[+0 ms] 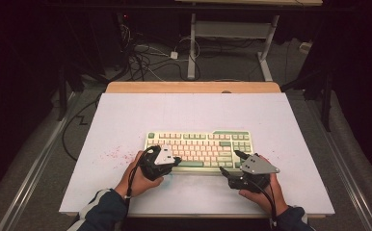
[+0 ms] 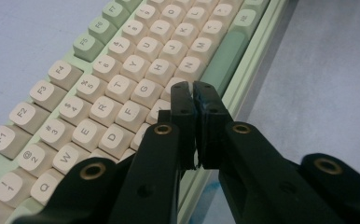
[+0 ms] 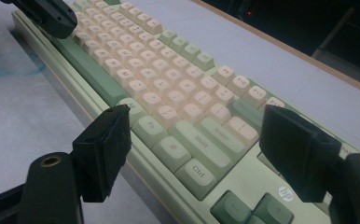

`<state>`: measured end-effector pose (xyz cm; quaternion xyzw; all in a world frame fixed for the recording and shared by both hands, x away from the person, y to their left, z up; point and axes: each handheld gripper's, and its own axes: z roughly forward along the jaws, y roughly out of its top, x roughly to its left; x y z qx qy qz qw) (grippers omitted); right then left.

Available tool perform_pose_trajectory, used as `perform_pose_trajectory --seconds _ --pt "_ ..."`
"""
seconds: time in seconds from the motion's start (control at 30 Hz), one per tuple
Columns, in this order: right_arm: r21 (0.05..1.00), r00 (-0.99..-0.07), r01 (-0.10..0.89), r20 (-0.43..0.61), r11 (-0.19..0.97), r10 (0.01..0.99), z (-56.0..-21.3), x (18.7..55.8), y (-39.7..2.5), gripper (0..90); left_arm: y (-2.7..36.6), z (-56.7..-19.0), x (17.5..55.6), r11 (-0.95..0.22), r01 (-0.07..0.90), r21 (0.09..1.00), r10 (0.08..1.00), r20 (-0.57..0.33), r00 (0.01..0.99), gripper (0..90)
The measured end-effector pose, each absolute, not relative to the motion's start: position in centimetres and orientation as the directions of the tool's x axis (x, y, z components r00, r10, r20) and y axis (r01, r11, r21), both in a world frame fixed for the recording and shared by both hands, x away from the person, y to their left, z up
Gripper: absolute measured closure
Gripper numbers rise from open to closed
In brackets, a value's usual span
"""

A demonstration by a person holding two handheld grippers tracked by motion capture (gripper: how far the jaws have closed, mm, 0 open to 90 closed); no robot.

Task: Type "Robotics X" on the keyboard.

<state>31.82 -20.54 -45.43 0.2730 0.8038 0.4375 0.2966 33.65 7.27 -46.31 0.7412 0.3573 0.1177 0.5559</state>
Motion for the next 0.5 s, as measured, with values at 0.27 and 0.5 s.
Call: perform_pose_trajectory --seconds 0.27,0.5 --pt "0.863 -0.678 0.181 -0.238 0.472 0.696 -45.50 31.82 -20.48 25.9 7.45 -46.75 34.05 -0.138 0.403 0.905 0.675 -0.211 0.707 85.4" --pt "0.862 -0.678 0.185 -0.235 0.472 0.696 -45.53 31.83 -20.47 25.9 7.49 -47.10 34.28 -0.148 0.402 0.904 0.685 -0.199 0.701 85.4"
